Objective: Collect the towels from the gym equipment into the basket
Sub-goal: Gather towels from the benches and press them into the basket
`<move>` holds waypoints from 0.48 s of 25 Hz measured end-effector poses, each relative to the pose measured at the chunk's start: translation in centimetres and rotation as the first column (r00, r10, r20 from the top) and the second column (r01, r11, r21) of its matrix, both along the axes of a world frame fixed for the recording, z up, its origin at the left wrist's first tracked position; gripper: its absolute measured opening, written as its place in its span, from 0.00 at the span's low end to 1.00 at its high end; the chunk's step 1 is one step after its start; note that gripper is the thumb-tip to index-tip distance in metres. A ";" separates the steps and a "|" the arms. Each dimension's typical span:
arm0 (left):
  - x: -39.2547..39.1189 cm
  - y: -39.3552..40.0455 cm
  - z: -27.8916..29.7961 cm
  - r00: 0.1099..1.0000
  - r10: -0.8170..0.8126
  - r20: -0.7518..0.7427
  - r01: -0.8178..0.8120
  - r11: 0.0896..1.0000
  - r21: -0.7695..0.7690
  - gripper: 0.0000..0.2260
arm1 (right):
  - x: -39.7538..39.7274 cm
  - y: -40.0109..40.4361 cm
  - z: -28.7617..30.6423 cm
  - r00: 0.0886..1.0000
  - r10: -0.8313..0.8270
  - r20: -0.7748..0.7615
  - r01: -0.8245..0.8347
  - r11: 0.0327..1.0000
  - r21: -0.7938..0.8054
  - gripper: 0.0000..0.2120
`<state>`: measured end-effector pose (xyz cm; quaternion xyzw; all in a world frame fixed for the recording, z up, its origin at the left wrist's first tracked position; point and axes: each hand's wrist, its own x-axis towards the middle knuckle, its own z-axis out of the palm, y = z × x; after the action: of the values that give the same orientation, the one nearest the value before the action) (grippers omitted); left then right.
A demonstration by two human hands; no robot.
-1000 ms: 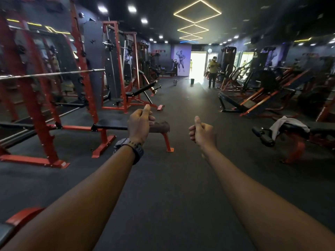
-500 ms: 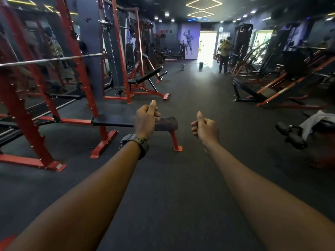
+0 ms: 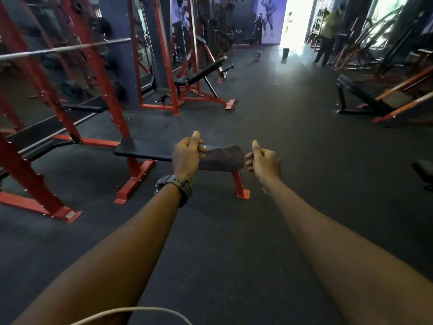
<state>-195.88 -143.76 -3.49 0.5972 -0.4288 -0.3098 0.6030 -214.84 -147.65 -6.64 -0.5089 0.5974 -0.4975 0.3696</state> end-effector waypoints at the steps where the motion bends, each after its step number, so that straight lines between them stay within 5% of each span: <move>1: 0.2 -2.7 -0.6 1.000 -0.001 -0.009 0.001 1.000 0.005 0.18 | 0.3 -2.6 -0.5 1.000 0.003 -0.008 -0.003 1.000 0.005 0.26; 12: 5.4 -35.0 -6.9 0.999 -0.001 -0.046 0.006 0.993 0.119 0.18 | 5.8 -33.8 -5.8 0.997 -0.001 -0.073 0.010 0.993 0.120 0.26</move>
<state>-190.51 -178.72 -10.40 0.6240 -0.3968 -0.3494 0.5754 -209.01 -181.45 -12.44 -0.5019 0.6408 -0.4429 0.3760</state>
